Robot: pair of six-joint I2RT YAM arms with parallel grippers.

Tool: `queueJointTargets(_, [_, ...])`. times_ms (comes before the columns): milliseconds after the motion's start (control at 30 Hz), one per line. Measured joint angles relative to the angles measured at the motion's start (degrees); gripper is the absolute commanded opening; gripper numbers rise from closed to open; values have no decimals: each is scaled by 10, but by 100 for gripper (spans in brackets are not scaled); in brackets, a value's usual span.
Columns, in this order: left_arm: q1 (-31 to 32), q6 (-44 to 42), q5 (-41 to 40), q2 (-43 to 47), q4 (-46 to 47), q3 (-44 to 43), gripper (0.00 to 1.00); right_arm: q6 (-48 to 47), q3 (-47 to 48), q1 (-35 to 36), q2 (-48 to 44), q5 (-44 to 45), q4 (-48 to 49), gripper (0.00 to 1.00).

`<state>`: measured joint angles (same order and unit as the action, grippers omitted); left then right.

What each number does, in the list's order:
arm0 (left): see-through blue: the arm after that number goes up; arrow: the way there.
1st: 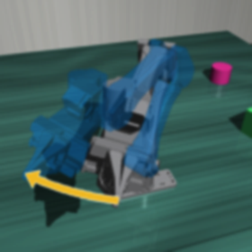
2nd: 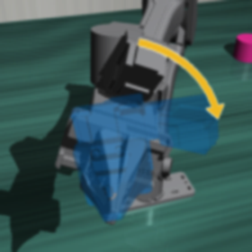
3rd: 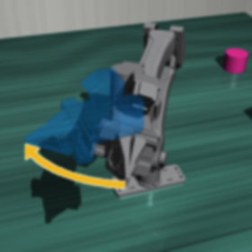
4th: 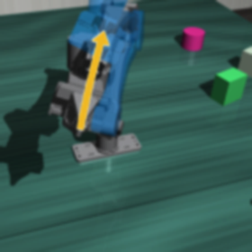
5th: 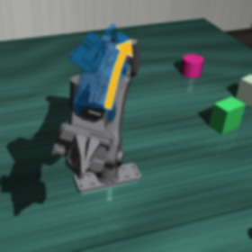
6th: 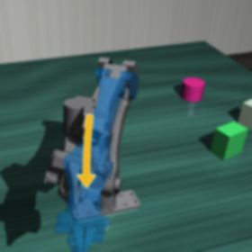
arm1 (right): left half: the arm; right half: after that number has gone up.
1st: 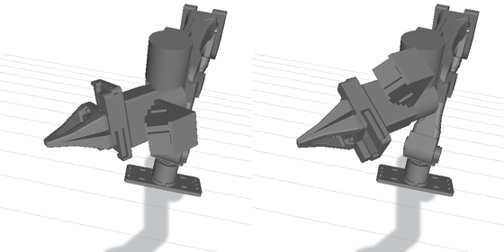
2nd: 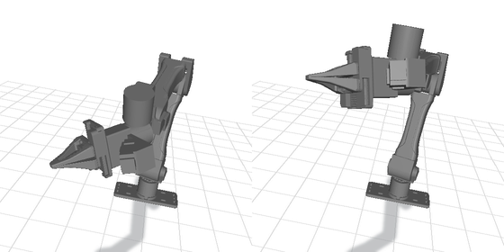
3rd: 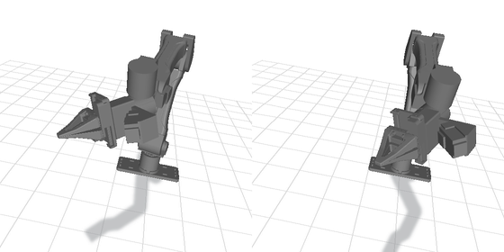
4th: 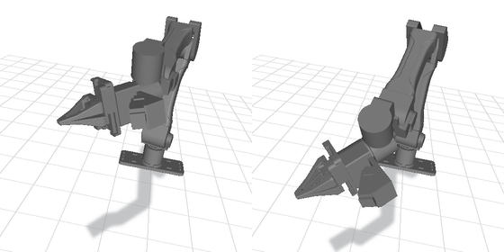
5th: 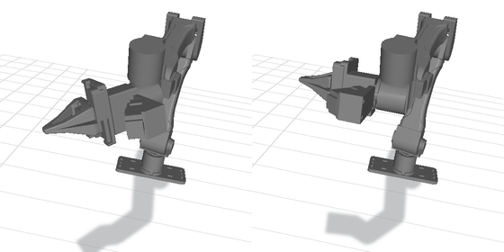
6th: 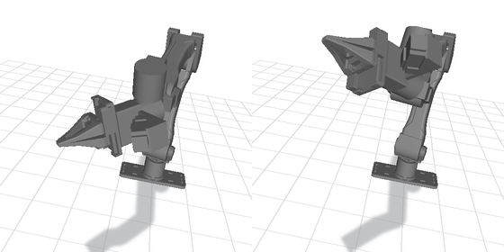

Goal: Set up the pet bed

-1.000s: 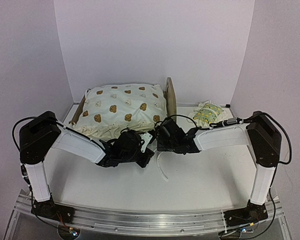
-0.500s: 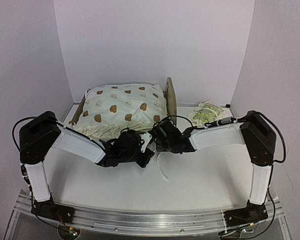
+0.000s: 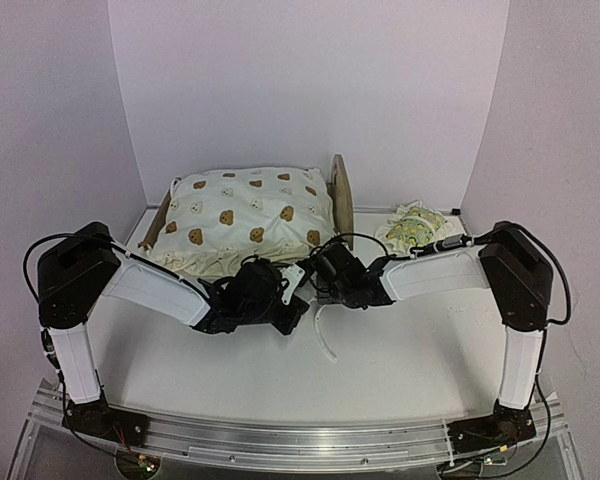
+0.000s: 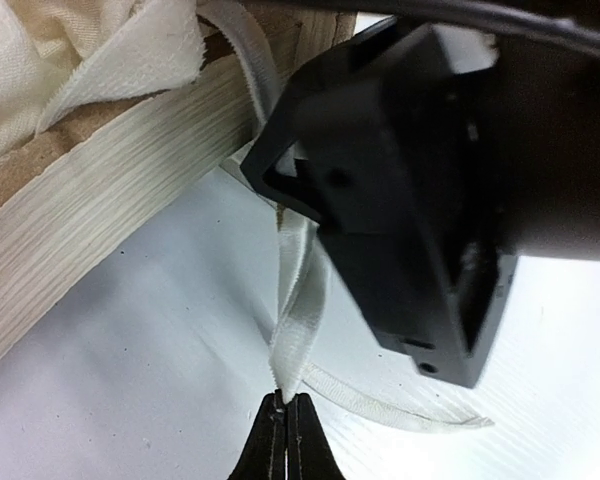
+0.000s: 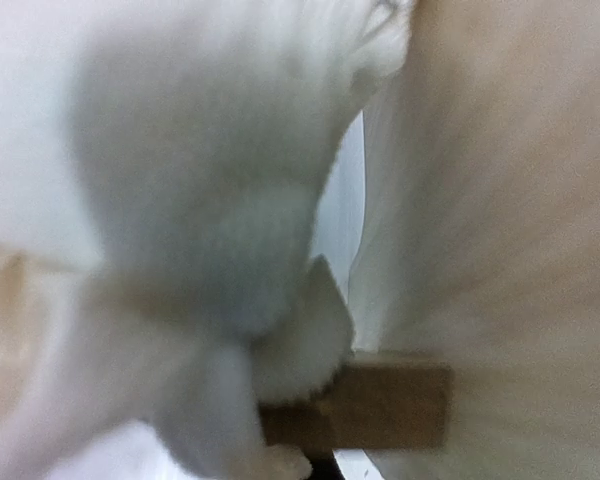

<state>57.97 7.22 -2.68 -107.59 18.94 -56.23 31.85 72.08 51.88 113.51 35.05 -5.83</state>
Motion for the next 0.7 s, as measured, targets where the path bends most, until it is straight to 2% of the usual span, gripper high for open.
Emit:
queueJointTargets(233, [-4,-11,0,-2,-19,-23,0,-4,-36,3,-56,-28,4,0])
queueJointTargets(700, [-16,-33,14,-75,-51,-170,0,-6,-85,-6,-126,-76,1,0])
